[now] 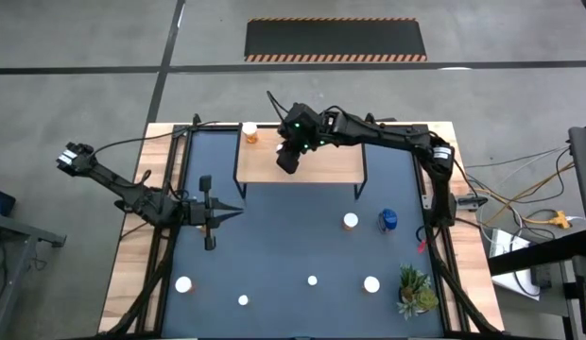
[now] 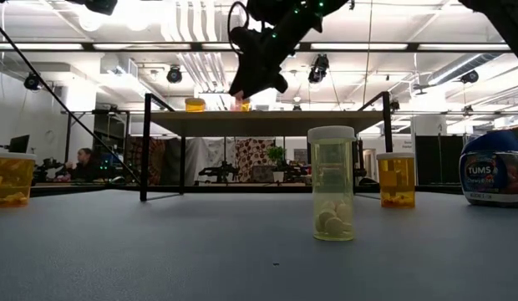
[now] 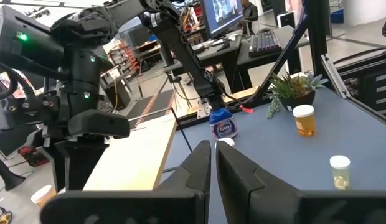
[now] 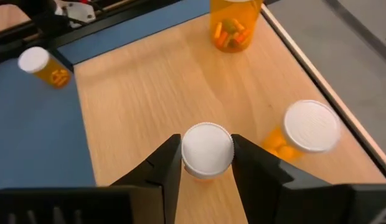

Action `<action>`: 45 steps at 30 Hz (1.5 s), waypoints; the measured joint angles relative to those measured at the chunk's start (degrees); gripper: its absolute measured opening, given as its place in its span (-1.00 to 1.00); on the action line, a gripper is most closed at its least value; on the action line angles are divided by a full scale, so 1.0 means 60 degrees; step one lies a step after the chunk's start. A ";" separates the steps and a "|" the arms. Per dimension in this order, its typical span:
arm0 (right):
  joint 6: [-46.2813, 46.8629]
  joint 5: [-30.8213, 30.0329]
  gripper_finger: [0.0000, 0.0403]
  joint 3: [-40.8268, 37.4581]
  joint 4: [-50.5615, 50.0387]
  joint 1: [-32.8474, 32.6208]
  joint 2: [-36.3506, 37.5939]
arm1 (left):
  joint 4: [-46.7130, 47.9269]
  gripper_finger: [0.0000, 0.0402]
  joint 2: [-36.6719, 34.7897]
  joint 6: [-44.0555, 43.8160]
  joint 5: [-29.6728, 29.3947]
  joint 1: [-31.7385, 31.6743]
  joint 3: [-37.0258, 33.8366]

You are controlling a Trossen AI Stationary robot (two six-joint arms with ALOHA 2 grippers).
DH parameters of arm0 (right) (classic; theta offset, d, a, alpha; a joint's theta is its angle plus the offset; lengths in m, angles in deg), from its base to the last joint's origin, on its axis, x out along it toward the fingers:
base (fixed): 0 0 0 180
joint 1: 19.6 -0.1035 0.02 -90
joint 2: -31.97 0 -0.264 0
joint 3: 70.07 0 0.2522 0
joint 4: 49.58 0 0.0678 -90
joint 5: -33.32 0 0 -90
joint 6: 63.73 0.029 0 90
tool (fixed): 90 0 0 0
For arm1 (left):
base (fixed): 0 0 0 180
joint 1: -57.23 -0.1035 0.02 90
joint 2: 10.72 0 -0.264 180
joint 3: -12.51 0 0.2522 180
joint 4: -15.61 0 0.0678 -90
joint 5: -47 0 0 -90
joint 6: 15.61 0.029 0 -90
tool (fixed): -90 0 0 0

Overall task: Pick and place medicine bottles onto shelf by color
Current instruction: Put the small pill bottle on the shelf, then adjust the small pill bottles

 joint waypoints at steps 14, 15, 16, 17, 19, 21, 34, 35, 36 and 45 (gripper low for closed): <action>-0.0204 -0.0405 -0.39 -0.0011 -0.0426 -0.0009 0.0142 | 0.0002 -0.96 0.0080 -0.0029 0.0000 0.0004 0.0000; -0.0237 -0.0405 -0.39 -0.0011 -0.0459 -0.0009 0.0142 | -0.0002 -0.96 0.0080 -0.0029 0.0000 0.0004 0.0000; -0.0270 -0.0405 -0.40 -0.0011 -0.0469 -0.0009 0.0142 | -0.0008 -0.96 0.0076 -0.0029 0.0000 0.0004 0.0000; -0.0284 -0.0405 -0.40 -0.0011 -0.0471 -0.0009 0.0142 | -0.0006 -0.96 0.0080 -0.0029 0.0000 0.0004 0.0000; -0.0280 -0.0409 -0.39 -0.0011 -0.0453 -0.0009 0.0142 | -0.0001 -0.96 0.0080 -0.0029 0.0000 0.0004 0.0000; -0.0277 -0.0405 -0.36 -0.0011 -0.0449 -0.0009 0.0142 | -0.0006 -0.96 0.0080 -0.0029 -0.0002 0.0004 0.0000; -0.0210 -0.0407 -0.06 0.0129 -0.0716 0.0009 0.0153 | -0.0002 -0.96 0.0080 -0.0029 -0.0004 0.0004 0.0000; -0.0208 -0.0407 -0.05 0.0235 -0.0795 0.0011 0.0153 | -0.0004 -0.96 0.0080 -0.0029 -0.0003 0.0004 0.0000; -0.0209 -0.0405 -0.05 0.0342 -0.0847 0.0022 0.0162 | -0.0005 -0.96 0.0080 -0.0029 -0.0004 0.0004 0.0000; -0.0951 -0.0479 -0.13 0.1330 -0.1444 0.0066 0.0182 | -0.0003 -0.96 0.0084 -0.0029 -0.0004 0.0004 0.0000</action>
